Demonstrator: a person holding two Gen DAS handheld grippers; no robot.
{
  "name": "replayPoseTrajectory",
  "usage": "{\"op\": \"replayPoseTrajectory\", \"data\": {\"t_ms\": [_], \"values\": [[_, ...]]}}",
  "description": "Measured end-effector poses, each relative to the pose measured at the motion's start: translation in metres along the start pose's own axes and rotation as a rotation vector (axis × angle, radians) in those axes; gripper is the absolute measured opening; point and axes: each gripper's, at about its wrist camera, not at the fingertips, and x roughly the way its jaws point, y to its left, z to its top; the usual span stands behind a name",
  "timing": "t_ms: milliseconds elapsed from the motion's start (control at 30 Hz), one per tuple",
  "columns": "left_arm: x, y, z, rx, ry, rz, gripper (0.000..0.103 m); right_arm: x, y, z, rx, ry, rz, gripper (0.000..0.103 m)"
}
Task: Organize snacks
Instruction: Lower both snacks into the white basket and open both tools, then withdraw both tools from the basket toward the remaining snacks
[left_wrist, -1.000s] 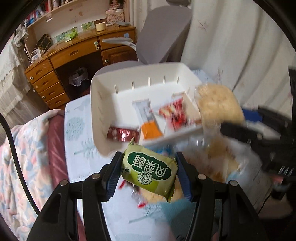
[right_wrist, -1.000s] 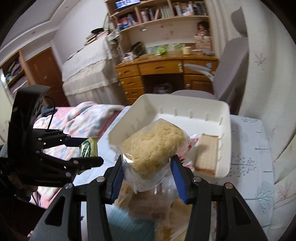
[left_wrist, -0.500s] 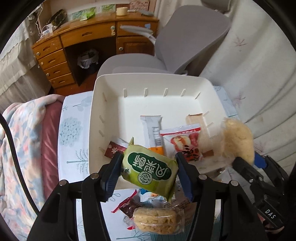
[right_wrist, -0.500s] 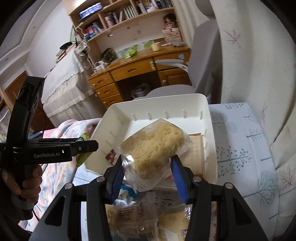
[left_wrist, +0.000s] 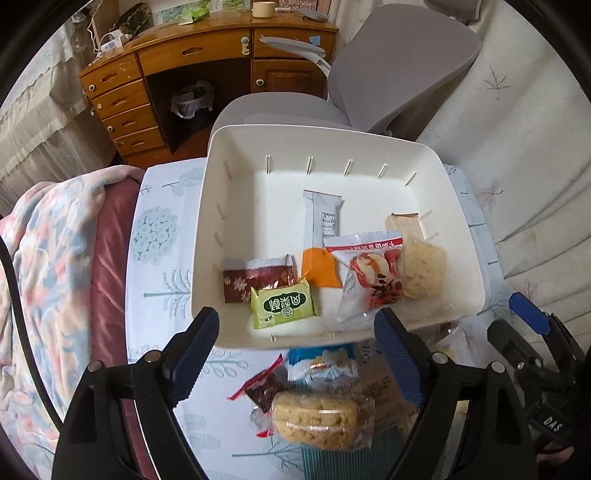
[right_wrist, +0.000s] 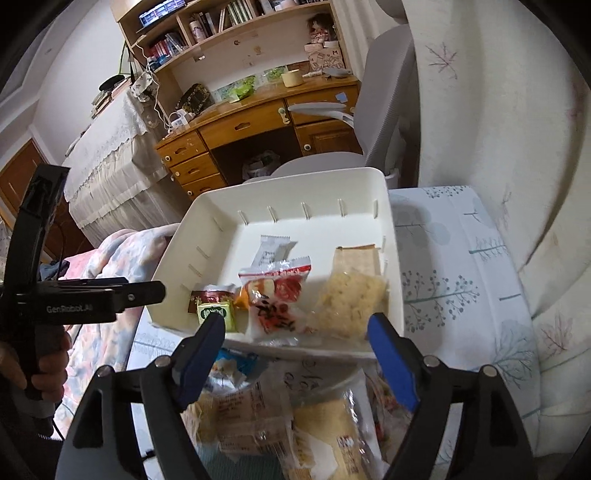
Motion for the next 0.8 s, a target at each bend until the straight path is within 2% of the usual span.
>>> {"op": "replayPoseTrajectory", "data": {"t_ms": [400,600,800], "values": [[-0.035,0.002,-0.042,-0.030,-0.030,0.021,0.085,-0.042,-0.018,-0.024,0.048,0.017,0.004,0.085],[-0.041,-0.006,-0.069,0.007,-0.028,0.026,0.085,-0.054,-0.034,-0.044,0.133,0.047,0.015,0.085],[-0.034,-0.017,-0.092,0.085,0.021,0.043,0.085,-0.054,-0.049,-0.068,0.213,0.095,0.000,0.086]]}}
